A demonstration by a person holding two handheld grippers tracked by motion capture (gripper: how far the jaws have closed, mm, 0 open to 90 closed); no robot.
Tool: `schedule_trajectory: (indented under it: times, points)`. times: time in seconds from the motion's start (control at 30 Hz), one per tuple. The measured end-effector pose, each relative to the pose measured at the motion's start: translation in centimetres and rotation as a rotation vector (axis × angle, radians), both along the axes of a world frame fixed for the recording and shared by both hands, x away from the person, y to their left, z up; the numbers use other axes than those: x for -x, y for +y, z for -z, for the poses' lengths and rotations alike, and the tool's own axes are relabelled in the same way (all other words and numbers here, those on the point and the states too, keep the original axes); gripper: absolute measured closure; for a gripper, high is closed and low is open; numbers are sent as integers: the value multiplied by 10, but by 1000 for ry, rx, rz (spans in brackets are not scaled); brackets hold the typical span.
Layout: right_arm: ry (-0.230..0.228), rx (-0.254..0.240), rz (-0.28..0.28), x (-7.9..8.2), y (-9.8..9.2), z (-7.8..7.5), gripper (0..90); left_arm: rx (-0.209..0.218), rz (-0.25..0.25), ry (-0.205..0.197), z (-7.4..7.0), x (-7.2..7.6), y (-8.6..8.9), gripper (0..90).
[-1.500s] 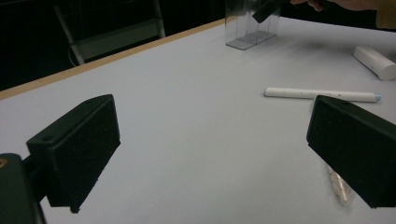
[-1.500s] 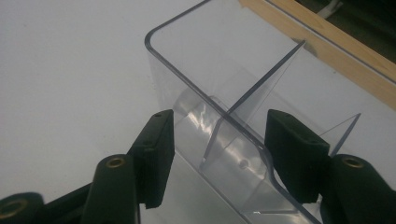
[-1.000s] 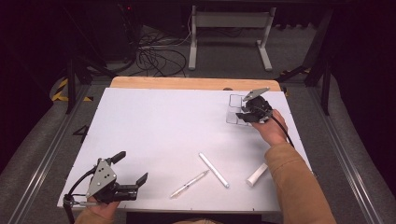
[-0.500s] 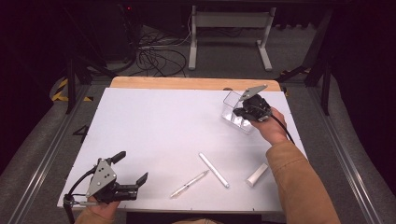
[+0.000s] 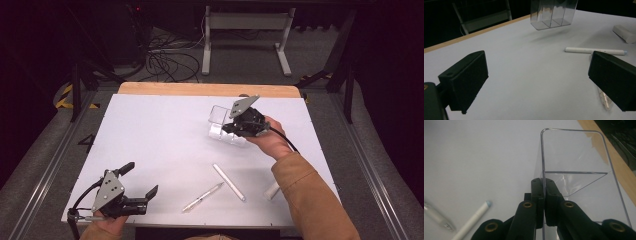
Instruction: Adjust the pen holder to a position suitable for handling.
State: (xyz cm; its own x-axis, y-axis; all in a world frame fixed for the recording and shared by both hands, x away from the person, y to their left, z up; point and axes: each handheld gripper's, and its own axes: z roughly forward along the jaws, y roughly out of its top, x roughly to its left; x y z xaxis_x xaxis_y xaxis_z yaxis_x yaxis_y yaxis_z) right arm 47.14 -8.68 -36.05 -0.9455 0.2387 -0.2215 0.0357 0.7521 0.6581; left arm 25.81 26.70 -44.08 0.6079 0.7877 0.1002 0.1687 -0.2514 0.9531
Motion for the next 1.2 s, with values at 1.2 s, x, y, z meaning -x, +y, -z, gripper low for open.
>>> schedule_trajectory:
  times: [1.2]
  points:
    - [74, 63, -205, 11, 60, 33, 873, 0, 5, -1, 0, 0, 0, 34]
